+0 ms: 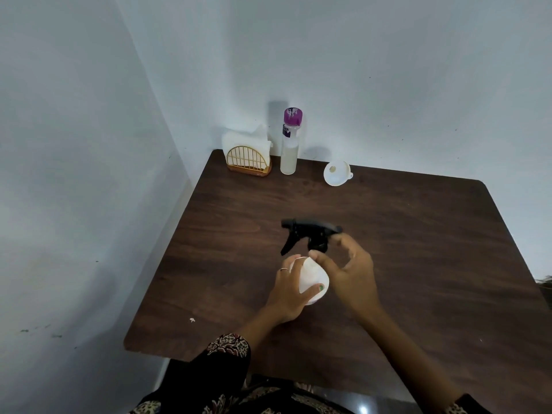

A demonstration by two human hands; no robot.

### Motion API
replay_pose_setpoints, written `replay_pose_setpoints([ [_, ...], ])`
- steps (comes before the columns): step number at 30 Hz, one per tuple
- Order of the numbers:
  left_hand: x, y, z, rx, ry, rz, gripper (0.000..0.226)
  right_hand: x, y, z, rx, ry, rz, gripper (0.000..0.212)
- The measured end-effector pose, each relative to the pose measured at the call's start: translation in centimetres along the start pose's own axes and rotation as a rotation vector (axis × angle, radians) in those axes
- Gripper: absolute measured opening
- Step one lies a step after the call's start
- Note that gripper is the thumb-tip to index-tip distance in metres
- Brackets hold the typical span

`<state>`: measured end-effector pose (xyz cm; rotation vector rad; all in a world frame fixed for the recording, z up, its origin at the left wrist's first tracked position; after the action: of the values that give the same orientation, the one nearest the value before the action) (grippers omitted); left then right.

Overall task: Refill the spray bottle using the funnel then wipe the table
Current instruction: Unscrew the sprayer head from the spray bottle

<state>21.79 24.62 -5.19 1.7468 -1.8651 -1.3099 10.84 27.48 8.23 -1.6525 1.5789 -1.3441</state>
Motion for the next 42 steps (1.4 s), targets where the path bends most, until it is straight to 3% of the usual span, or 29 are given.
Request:
replay_pose_setpoints([
  [12, 0.2, -0.1, 0.0, 0.004, 0.047, 0.039, 0.066, 3.0, -6.2, -3.4, -0.051, 0.027, -0.219, 0.031],
  [24, 0.2, -0.1, 0.0, 0.026, 0.058, 0.053, 0.065, 3.0, -9.0, -4.6, 0.058, 0.132, -0.168, 0.026],
  [32, 0.2, -0.3, 0.0, 0.021, 0.066, 0.044, 0.064, 3.5, -11.2, -6.0, -0.056, 0.21, -0.286, 0.029],
  [38, 0.2, -0.3, 0.0, 0.031, 0.059, 0.042, 0.064, 4.5, -11.3, -7.2, 0.025, 0.328, -0.304, 0.027],
  [42, 0.1, -0.1, -0.1, 0.029, 0.064, 0.03, 0.064, 6.3, -9.7, -8.9, -0.032, 0.354, -0.225, 0.024],
])
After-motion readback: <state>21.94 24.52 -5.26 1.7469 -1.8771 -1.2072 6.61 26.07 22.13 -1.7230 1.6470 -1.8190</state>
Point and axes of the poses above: each hand's wrist, its own x-axis towards the middle knuckle, its own z-axis out of the palm, y = z × x, the point moved 3 cm from there along x, towards the middle knuckle, and after that the axes turned 10 degrees about -z, right-handed, at the moved point
